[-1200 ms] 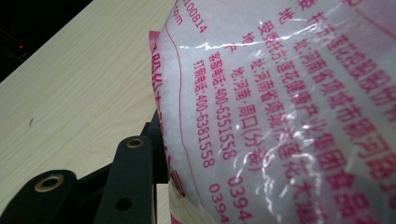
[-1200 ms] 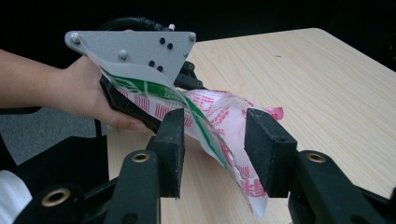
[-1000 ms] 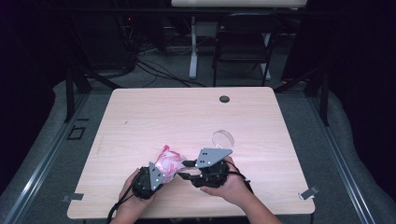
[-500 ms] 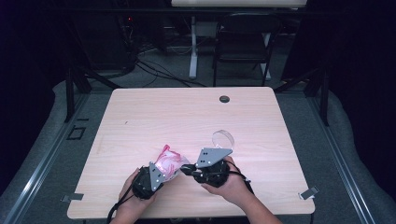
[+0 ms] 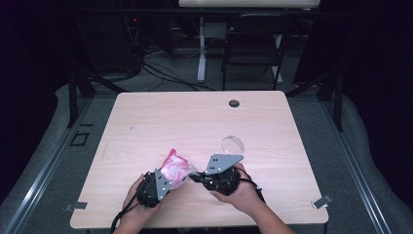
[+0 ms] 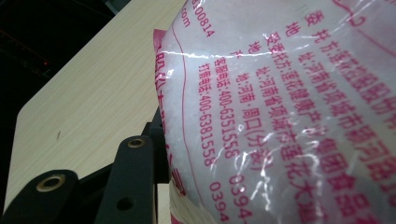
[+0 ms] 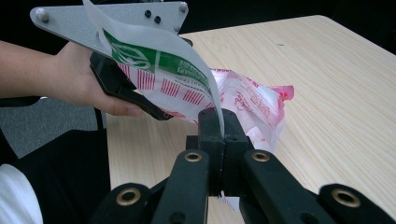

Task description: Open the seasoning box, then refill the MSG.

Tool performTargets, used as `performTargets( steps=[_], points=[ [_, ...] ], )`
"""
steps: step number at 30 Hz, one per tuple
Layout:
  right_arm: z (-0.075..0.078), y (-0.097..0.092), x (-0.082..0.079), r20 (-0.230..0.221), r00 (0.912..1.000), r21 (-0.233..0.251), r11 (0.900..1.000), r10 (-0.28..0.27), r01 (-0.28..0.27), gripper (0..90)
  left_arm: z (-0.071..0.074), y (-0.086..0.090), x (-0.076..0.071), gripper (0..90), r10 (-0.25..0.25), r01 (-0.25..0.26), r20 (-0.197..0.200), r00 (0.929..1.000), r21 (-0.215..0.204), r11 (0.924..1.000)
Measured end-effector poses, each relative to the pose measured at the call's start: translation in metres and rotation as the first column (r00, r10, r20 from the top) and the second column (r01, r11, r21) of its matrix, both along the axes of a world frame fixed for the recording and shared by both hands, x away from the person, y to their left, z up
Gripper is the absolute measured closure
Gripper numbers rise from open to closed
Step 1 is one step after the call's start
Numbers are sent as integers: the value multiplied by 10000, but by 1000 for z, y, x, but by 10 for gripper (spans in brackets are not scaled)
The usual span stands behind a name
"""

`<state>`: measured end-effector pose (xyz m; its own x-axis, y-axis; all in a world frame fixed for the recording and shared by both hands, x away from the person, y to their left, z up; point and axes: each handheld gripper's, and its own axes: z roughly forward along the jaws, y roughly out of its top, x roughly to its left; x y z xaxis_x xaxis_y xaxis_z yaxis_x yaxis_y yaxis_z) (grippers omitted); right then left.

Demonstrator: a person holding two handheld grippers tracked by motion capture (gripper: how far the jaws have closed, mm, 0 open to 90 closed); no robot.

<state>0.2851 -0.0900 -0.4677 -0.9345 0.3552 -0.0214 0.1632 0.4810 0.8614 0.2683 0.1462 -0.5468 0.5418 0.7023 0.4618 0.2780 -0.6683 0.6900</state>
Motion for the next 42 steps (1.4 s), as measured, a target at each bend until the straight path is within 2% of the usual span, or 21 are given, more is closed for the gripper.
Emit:
performTargets(
  steps=[4,14,16,25,32,42],
  points=[
    [2,-3,1,-9,10000,164,9998,-94,94,900,6,-3,2,596,-71,70,85,9999,130,9999],
    [10,-16,5,151,9979,476,9969,-636,628,900,22,-14,18,597,-255,188,869,9959,780,9968],
    [12,-20,7,175,9970,461,9962,-754,745,900,24,-18,23,596,-267,189,984,9948,792,9967],
    [9,-31,14,88,9930,437,9921,-1179,1174,900,22,-28,33,597,-363,175,1470,9885,1274,9917],
    [6,-31,14,53,9922,291,9918,-1249,1247,900,19,-30,30,597,-260,35,1616,9865,1380,9904],
    [1,-31,13,-27,9917,220,9915,-1283,1284,900,19,-30,29,598,-280,-97,2003,9793,1852,9827]
  ],
)
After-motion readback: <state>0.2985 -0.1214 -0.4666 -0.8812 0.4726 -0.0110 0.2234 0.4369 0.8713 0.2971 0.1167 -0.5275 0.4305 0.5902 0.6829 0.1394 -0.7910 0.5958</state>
